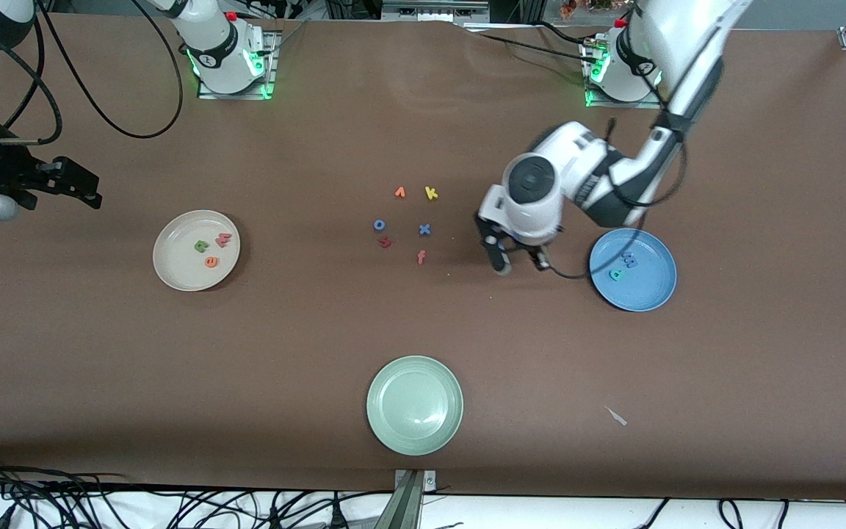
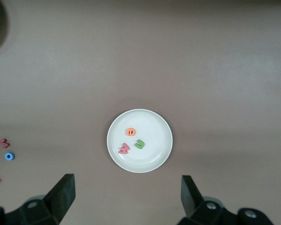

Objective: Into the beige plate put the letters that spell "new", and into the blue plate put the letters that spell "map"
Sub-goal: 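Carry the yellow d to the blue plate and open the left gripper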

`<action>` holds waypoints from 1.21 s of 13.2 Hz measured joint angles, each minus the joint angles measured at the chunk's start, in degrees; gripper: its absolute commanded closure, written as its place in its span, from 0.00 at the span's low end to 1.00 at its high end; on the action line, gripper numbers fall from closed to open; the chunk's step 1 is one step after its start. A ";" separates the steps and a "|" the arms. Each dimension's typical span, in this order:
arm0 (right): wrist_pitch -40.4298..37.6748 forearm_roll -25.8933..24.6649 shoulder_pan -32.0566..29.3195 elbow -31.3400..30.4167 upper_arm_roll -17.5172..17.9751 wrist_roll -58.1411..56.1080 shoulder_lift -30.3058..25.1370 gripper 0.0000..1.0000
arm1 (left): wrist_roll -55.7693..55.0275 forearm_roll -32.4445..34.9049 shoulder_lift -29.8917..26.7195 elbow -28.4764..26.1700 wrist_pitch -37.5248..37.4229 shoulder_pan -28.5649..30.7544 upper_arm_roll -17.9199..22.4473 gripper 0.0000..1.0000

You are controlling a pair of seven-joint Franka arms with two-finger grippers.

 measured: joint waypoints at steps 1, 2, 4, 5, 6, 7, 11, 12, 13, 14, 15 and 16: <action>0.00 0.00 0.00 -0.12 0.02 0.00 0.01 0.00 | 2.94 0.00 0.01 -0.06 -0.35 3.29 0.11 0.88; 0.00 0.01 0.00 -0.14 0.03 0.00 0.02 0.00 | 5.06 0.00 0.02 -0.36 -0.41 6.23 0.16 0.88; -0.02 0.01 -0.01 -0.16 0.03 0.00 0.02 0.00 | 6.46 0.00 0.04 -1.79 -0.44 9.69 0.14 0.88; -0.02 0.01 -0.03 -0.17 0.01 0.00 0.02 0.00 | 6.70 0.00 0.05 -2.67 -0.44 10.90 0.11 0.88; -0.02 0.01 -0.07 -0.19 -0.01 0.00 0.02 0.00 | 7.12 0.01 0.05 -3.45 -0.44 12.04 0.09 0.87; -0.02 0.01 -0.10 -0.19 -0.03 0.00 0.03 0.00 | 7.53 0.04 0.04 -4.06 -0.25 13.39 0.08 0.87; -0.02 0.02 -0.19 -0.23 -0.05 0.03 0.07 0.00 | 12.88 0.07 0.80 -5.77 5.45 21.45 0.13 0.82; -0.02 0.02 -0.19 -0.24 -0.05 0.05 0.11 0.00 | 13.41 0.07 1.20 -5.99 6.24 22.13 0.11 0.72; -0.02 0.02 -0.20 -0.26 -0.05 0.06 0.14 0.00 | 13.48 0.07 1.58 -6.04 6.71 22.14 0.03 0.60; -0.02 0.02 -0.21 -0.27 -0.05 0.06 0.15 0.00 | 13.46 0.07 2.04 -6.13 7.49 22.14 -0.04 0.46; -0.02 0.02 -0.21 -0.28 -0.05 0.06 0.16 0.00 | 13.48 0.07 2.51 -6.18 8.14 22.32 -0.02 0.04; -0.02 0.02 -0.21 -0.29 -0.05 0.06 0.16 0.00 | 13.55 0.07 2.86 -6.18 8.64 22.61 -0.02 0.00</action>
